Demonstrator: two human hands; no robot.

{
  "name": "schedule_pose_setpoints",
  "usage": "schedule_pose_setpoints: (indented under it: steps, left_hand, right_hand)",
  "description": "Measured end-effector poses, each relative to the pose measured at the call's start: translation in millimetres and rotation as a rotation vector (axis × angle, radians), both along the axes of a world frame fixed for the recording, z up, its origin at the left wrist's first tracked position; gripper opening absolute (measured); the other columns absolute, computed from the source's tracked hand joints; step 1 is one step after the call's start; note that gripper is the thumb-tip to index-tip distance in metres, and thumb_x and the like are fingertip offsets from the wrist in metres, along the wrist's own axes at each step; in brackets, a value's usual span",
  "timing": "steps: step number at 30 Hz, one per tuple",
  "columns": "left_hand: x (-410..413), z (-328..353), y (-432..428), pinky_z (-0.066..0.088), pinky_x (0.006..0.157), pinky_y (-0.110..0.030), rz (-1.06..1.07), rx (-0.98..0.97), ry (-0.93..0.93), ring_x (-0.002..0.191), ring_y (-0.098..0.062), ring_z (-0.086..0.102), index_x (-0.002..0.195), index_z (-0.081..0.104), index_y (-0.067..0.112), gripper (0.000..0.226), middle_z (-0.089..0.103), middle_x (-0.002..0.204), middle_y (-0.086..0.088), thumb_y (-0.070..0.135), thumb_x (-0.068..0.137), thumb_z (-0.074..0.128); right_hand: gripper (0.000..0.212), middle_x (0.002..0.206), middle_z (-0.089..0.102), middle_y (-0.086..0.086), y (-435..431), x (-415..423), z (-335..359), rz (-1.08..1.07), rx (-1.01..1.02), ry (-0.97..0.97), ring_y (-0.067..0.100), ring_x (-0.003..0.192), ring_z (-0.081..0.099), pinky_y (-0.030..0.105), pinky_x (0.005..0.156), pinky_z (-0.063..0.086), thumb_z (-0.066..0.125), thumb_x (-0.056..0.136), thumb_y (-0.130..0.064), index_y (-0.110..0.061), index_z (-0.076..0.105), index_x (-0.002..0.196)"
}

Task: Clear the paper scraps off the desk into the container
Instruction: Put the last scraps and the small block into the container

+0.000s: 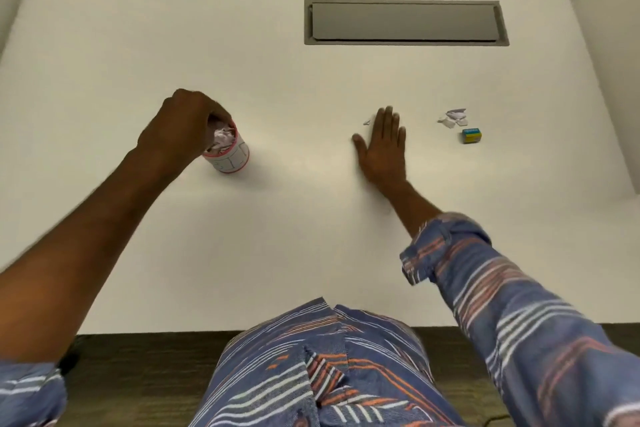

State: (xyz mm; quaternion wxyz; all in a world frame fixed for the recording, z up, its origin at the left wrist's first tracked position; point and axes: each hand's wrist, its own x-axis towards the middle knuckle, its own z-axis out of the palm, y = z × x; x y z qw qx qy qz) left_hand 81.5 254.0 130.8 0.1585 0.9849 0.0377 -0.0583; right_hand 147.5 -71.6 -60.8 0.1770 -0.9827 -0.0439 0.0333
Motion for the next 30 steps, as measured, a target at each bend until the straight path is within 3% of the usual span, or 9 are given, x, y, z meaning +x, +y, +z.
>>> schedule_pose_setpoints:
  steps: [3,7,12,16,18,20,23,25,30]
  left_hand:
    - [6,4,-13,0.044,0.081,-0.025,-0.001,-0.039,-0.025,0.106,-0.028,0.066,0.108,0.075,0.011,0.026,0.072,0.111,-0.01,0.003,0.091,0.059]
    - [27,-5,-50,0.043,0.081,-0.022,-0.065,-0.143,-0.039,0.093,-0.023,0.069,0.108,0.076,0.014,0.023,0.074,0.105,-0.004,0.008,0.091,0.062]
    - [67,-40,-124,0.046,0.079,-0.021,-0.201,-0.276,0.003,0.091,-0.017,0.067,0.11,0.075,0.017,0.023,0.073,0.107,-0.003,0.012,0.091,0.064]
    - [99,-76,-196,0.049,0.093,-0.026,-0.334,-0.315,0.048,0.107,-0.021,0.066,0.121,0.069,0.016,0.029,0.069,0.118,-0.006,0.011,0.093,0.06]
    - [112,-88,-235,0.044,0.098,-0.027,-0.414,-0.333,0.053,0.115,-0.022,0.06,0.128,0.063,0.015,0.033,0.063,0.127,-0.005,0.011,0.095,0.058]
    - [122,-97,-271,0.038,0.103,-0.027,-0.496,-0.326,0.074,0.124,-0.024,0.053,0.136,0.055,0.012,0.04,0.055,0.136,-0.008,0.008,0.096,0.054]
    - [134,-113,-317,0.031,0.109,-0.026,-0.583,-0.311,0.1,0.135,-0.029,0.041,0.144,0.043,0.007,0.055,0.041,0.148,-0.013,-0.002,0.091,0.053]
    - [141,-127,-341,0.029,0.116,-0.03,-0.616,-0.283,0.084,0.145,-0.028,0.028,0.149,0.035,0.007,0.067,0.029,0.157,-0.011,-0.008,0.085,0.052]
    - [157,-138,-381,0.017,0.122,-0.033,-0.678,-0.117,0.112,0.153,-0.022,0.0,0.156,0.015,0.014,0.082,0.003,0.165,0.0,-0.006,0.085,0.05]
  right_hand:
    - [0.066,0.167,0.01,0.017,0,21,-3,0.145,0.001,0.006,0.034,0.155,0.007,0.047,0.126,0.006,0.035,0.107,-0.039,-0.002,0.015,0.158]
    - [0.048,0.158,0.038,0.018,-20,-13,-2,0.415,0.086,-0.127,0.032,0.148,0.034,0.048,0.122,0.025,0.036,0.107,-0.02,-0.001,0.041,0.15]
    - [0.053,0.153,0.047,0.015,-70,-82,9,0.535,0.151,-0.077,0.028,0.144,0.041,0.041,0.122,0.028,0.028,0.109,-0.034,-0.002,0.052,0.143]
    - [0.044,0.154,0.046,0.013,-116,-136,13,0.615,0.12,-0.061,0.027,0.145,0.04,0.039,0.122,0.03,0.048,0.106,-0.028,-0.004,0.054,0.142]
    - [0.039,0.151,0.05,0.007,-138,-152,14,0.613,0.105,-0.076,0.02,0.141,0.045,0.036,0.118,0.037,0.044,0.107,-0.023,-0.008,0.057,0.14]
    - [0.047,0.151,0.051,-0.003,-156,-154,18,0.525,0.089,-0.052,0.009,0.138,0.046,0.034,0.115,0.041,0.032,0.108,-0.037,-0.015,0.058,0.141]
    - [0.035,0.143,0.059,0.0,-184,-148,17,0.33,0.129,-0.073,0.014,0.13,0.058,0.036,0.103,0.053,0.058,0.099,-0.011,-0.013,0.065,0.133]
    - [0.042,0.141,0.061,0.001,-208,-140,13,0.222,0.122,-0.116,0.016,0.128,0.06,0.034,0.101,0.054,0.069,0.09,0.001,-0.013,0.067,0.13]
    - [0.034,0.144,0.058,0.002,-240,-143,23,0.145,0.072,-0.145,0.015,0.135,0.053,0.031,0.108,0.048,0.061,0.099,-0.013,-0.012,0.065,0.133]
